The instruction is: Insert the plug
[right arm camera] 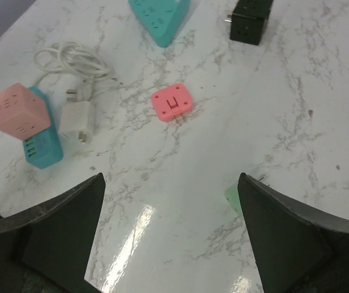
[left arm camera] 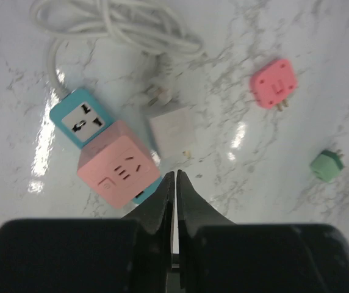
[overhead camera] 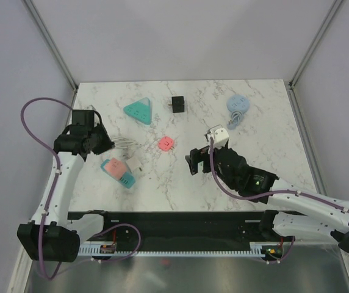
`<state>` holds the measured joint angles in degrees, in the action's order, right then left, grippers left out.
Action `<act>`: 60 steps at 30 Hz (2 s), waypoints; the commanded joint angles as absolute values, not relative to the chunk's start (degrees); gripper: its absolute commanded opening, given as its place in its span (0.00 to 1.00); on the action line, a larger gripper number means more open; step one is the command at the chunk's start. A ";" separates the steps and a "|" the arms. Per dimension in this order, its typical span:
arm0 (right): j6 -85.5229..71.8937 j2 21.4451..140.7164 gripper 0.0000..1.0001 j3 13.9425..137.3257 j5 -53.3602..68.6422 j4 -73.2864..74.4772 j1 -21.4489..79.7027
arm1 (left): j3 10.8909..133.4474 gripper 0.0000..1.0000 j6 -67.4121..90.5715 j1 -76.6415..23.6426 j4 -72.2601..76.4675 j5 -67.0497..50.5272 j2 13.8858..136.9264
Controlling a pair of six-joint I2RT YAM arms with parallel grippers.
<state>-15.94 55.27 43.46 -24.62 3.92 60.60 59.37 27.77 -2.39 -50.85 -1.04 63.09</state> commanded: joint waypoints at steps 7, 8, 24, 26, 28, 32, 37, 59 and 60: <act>-27.16 67.75 0.98 49.74 -25.50 17.57 44.33 | 73.39 0.46 24.09 -16.16 -48.97 -11.77 68.19; -27.33 70.63 0.98 50.09 -23.92 17.93 43.08 | 73.30 0.49 23.73 -17.82 -48.09 -12.91 68.38; -48.59 92.02 0.89 49.75 -37.96 6.61 43.06 | 65.39 0.86 20.83 -19.34 -29.44 -36.12 74.79; -49.74 92.81 0.89 47.74 -38.76 4.67 43.50 | 64.78 0.84 20.22 -19.34 -29.97 -35.95 75.23; -51.41 92.64 0.89 46.33 -38.76 3.61 43.77 | 63.81 0.84 20.48 -19.34 -29.97 -34.11 74.97; -51.07 91.58 0.88 43.77 -38.50 0.71 45.52 | 62.14 0.84 19.43 -19.34 -29.79 -33.14 74.79; -52.56 91.76 0.88 42.81 -39.46 1.32 47.99 | 62.40 0.83 18.98 -19.34 -30.06 -33.49 75.50; -16.45 65.60 0.13 33.05 -11.01 -6.77 50.01 | 70.22 0.72 17.93 -20.65 -32.78 -39.89 85.51; -14.70 62.96 0.12 32.96 -7.16 -6.07 50.10 | 70.40 0.72 17.84 -21.52 -32.87 -42.95 86.56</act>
